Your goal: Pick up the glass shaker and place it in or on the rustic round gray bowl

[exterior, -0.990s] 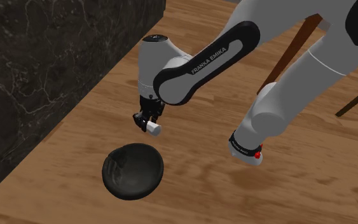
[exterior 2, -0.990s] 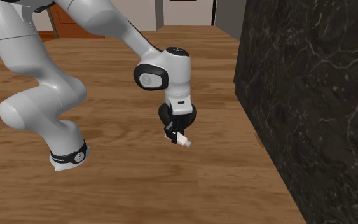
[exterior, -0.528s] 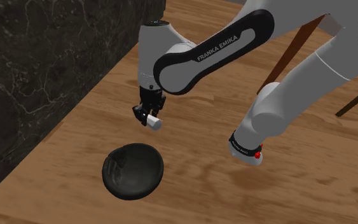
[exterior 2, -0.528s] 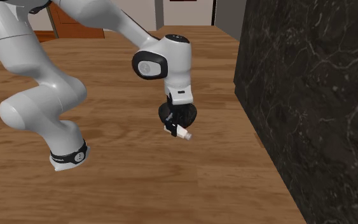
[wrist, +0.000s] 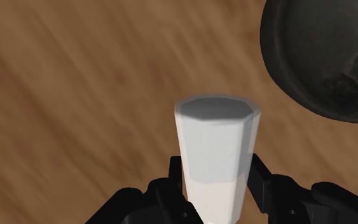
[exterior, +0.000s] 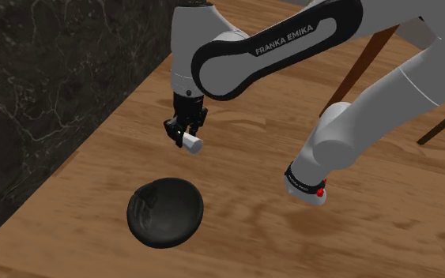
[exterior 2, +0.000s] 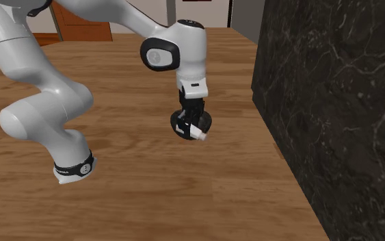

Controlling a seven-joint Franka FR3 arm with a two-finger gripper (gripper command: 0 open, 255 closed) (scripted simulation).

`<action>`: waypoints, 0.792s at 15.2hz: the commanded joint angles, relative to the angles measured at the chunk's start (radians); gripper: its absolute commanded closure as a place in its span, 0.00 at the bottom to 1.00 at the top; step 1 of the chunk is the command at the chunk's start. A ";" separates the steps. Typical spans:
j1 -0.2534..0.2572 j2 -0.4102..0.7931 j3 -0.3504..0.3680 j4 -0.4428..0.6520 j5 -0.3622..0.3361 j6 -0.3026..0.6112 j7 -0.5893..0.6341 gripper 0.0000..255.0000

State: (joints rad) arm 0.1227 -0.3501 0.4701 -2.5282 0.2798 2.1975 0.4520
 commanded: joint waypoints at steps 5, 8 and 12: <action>0.001 -0.047 -0.019 0.050 -0.002 -0.096 -0.001 1.00; 0.001 -0.063 -0.026 0.073 -0.004 -0.135 -0.001 1.00; 0.044 -0.064 0.046 0.091 0.027 -0.137 0.099 1.00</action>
State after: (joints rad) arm 0.1540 -0.4089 0.4981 -2.4373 0.2961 2.0611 0.5249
